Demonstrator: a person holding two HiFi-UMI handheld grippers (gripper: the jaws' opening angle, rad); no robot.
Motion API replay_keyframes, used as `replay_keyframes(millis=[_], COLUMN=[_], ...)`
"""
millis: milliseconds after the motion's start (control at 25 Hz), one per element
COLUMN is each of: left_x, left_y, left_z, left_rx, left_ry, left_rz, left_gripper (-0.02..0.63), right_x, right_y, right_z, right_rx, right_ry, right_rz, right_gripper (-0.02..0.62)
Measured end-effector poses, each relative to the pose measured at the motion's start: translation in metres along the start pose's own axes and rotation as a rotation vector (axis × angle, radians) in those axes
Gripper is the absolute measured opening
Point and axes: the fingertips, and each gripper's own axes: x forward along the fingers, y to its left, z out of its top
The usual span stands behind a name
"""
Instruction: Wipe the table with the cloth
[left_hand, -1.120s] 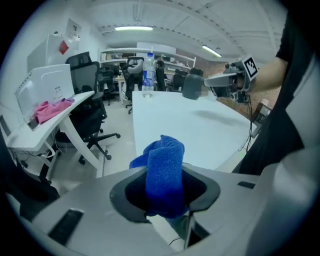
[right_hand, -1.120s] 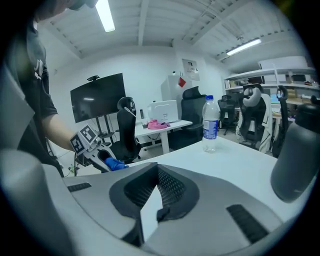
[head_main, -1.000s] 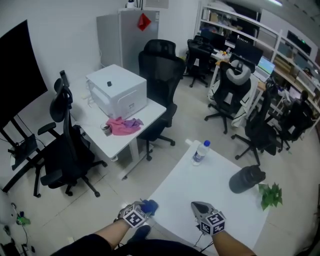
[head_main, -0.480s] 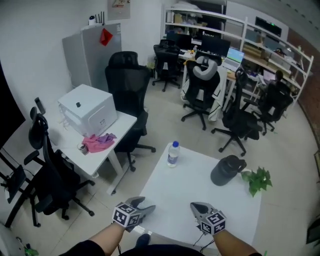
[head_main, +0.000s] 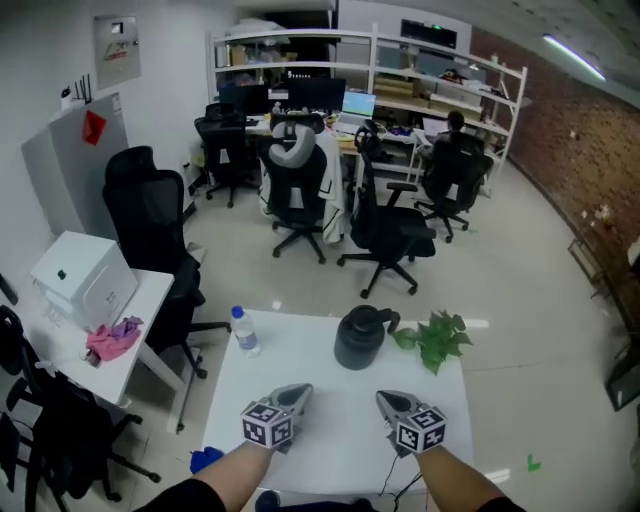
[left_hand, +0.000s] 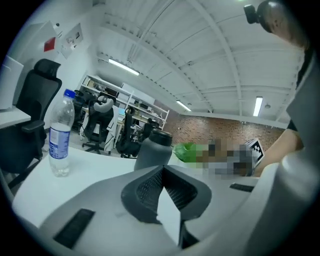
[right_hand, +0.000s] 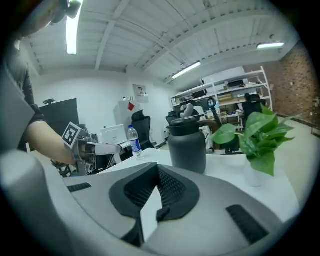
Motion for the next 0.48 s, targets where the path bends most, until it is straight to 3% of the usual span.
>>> replay_keyframes(millis=[240,480], left_x=[0.043,0.048], left_y=[-0.032,-0.043], left_z=[-0.024,-0.027], left_rx=[0.082,0.087], left_ry=[0.099,0.114], left_rz=[-0.023,-0.031], left_gripper=[0.003,0.003], right_x=[-0.010,-0.009], right_y=[-0.035,-0.036], right_z=[-0.008,-0.011], right_rx=[0.052,0.023], right_ry=[0.011,0.028], right_rz=[-0.054,-0.057], right_gripper=[0.009,0.009])
